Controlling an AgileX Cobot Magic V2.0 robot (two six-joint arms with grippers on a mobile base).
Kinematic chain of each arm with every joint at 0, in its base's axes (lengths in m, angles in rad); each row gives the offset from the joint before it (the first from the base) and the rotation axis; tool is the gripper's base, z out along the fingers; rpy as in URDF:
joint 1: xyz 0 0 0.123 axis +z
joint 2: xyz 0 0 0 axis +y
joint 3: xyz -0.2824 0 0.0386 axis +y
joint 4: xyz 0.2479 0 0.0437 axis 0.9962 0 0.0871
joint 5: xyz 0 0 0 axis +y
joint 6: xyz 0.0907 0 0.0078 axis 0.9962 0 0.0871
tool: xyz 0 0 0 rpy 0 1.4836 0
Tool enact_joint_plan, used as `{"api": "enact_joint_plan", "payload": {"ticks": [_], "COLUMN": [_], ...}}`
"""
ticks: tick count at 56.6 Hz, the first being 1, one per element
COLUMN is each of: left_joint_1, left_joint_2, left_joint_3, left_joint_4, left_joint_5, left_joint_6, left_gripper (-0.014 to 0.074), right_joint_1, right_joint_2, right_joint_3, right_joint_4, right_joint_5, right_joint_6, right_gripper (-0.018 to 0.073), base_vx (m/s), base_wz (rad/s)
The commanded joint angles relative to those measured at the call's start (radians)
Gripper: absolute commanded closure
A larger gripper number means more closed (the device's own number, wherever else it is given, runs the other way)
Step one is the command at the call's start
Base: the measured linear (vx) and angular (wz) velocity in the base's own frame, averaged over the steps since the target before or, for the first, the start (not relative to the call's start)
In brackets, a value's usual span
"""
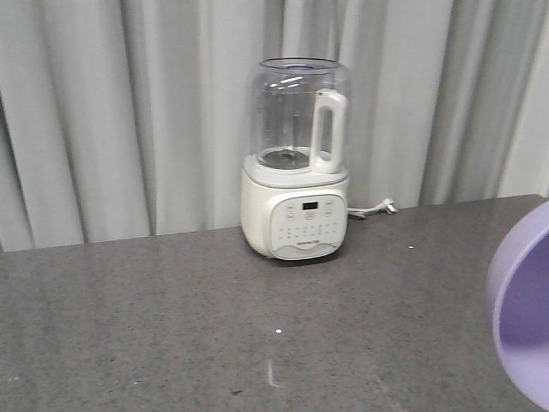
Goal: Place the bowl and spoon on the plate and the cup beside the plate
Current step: 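Drive the base to the counter with the cup and blue plate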
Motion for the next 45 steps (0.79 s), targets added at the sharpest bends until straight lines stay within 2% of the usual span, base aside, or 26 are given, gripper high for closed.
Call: {"api": "enact_joint_plan", "payload": {"ticks": [1, 45], "left_joint_1": [-0.002, -0.002], "left_joint_2": [0.008, 0.008], "left_joint_3": [-0.024, -0.024], "left_joint_4": [-0.020, -0.020], "left_joint_5": [-0.080, -0.079], "left_joint_6": [-0.006, -0.006], "left_gripper": [0.0596, 0.0596], "right_joint_1": [0.002, 0.002], "right_joint_2": [0.008, 0.008], "right_joint_3": [-0.028, -0.028], "right_joint_4": [0.022, 0.023], "right_joint_5": [-0.080, -0.080], "right_joint_6": [-0.001, -0.001], "right_gripper": [0.0568, 0.0568], "base_vx": [-0.04, -0.04], "base_wz": [-0.51, -0.51]}}
